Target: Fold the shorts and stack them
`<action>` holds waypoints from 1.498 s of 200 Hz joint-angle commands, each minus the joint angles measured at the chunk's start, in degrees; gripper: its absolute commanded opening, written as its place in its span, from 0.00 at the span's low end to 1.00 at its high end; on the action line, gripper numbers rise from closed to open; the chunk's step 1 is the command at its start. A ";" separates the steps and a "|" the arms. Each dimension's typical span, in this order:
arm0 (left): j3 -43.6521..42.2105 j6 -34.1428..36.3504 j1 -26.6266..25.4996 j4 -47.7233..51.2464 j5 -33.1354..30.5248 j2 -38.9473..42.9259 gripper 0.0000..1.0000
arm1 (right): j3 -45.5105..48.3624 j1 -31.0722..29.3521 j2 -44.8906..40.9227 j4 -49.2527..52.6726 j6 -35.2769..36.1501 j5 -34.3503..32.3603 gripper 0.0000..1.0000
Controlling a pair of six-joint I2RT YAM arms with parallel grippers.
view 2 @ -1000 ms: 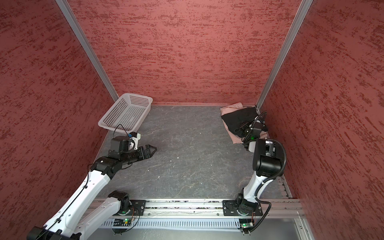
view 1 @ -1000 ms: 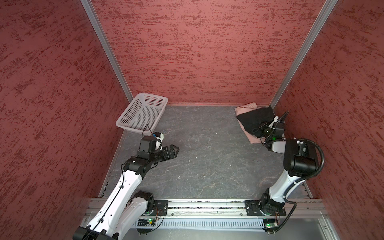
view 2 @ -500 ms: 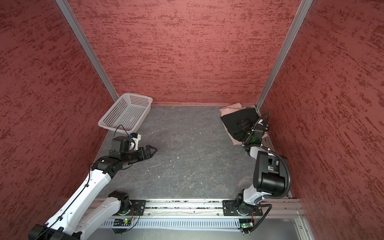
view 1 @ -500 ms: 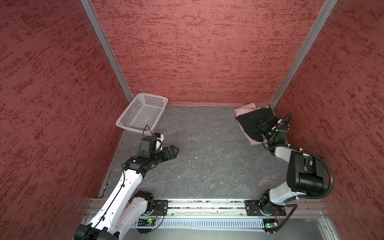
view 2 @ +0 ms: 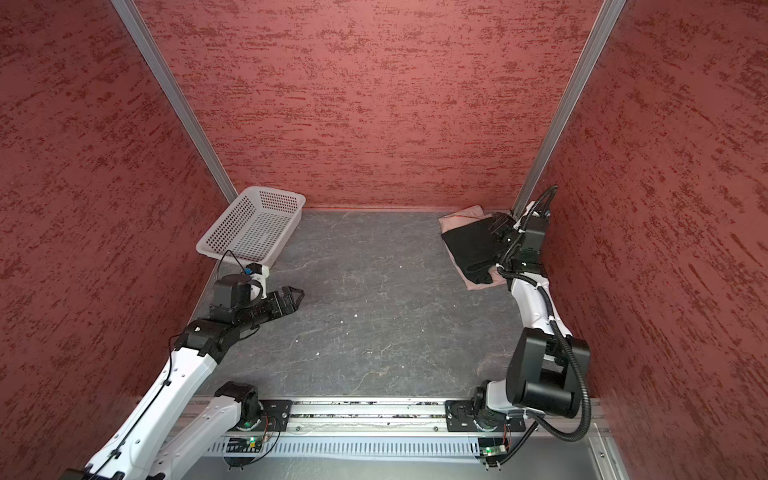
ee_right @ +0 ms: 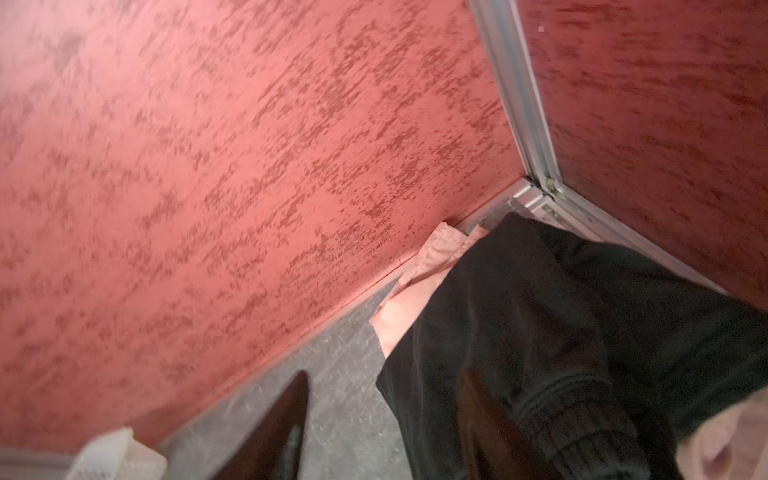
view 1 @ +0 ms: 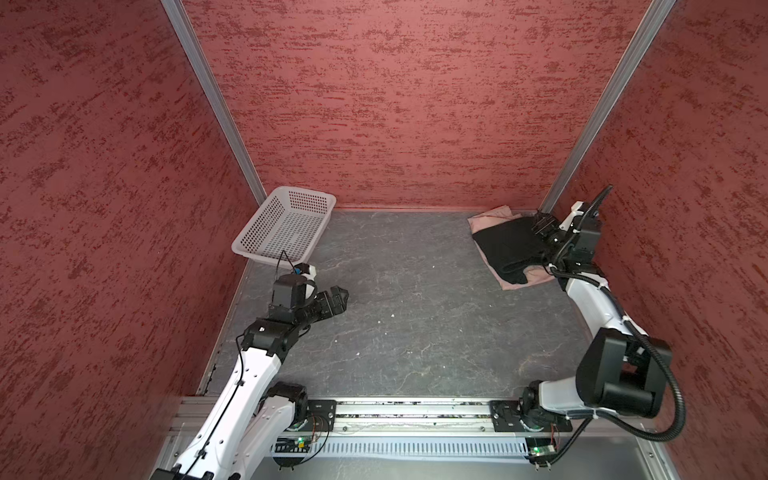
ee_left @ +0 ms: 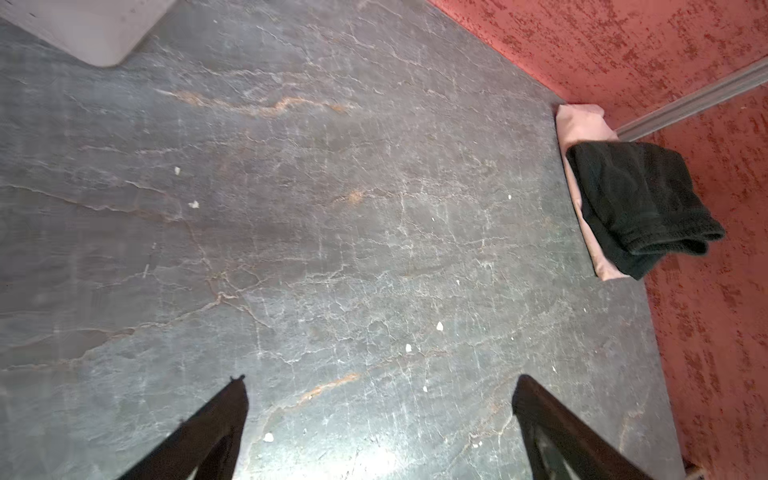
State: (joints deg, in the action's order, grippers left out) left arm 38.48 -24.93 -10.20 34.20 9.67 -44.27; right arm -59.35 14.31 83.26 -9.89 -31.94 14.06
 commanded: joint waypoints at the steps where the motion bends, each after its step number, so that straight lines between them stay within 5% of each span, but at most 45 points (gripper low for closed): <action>1: -1.78 1.20 0.47 -5.29 -9.11 1.31 0.99 | -2.70 -0.33 9.80 -4.00 0.53 10.84 0.28; 24: -3.78 0.51 1.59 -8.64 -13.86 1.91 1.00 | -4.23 0.85 19.43 -7.35 -3.16 14.79 0.03; 62: -8.77 0.41 3.00 -12.87 -15.95 3.55 0.99 | 2.40 2.48 21.14 -12.54 -4.98 9.99 0.05; 120: -16.26 0.58 4.23 -21.30 -24.82 5.62 0.99 | 3.33 8.35 25.12 -12.38 -9.19 13.51 0.21; 179: -16.11 9.41 5.05 -28.81 -29.19 7.14 0.99 | 5.55 8.24 10.51 -17.38 -6.37 21.74 0.60; 216: -20.38 20.76 5.53 -43.44 -31.90 3.30 0.99 | 15.95 7.17 -8.40 -13.05 5.75 10.96 0.80; 250: -23.24 25.51 7.13 -57.80 -21.98 -7.61 0.99 | 30.37 2.11 -22.36 -13.91 18.87 -3.91 0.84; 299: -18.71 27.89 9.57 -74.74 -11.17 -30.35 0.99 | 45.99 -3.05 -18.24 -37.35 24.19 -8.67 0.87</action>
State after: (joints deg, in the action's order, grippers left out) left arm 16.56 -0.91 -1.41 -28.69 -9.04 -68.75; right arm -15.84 12.64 60.47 -33.50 -14.20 10.00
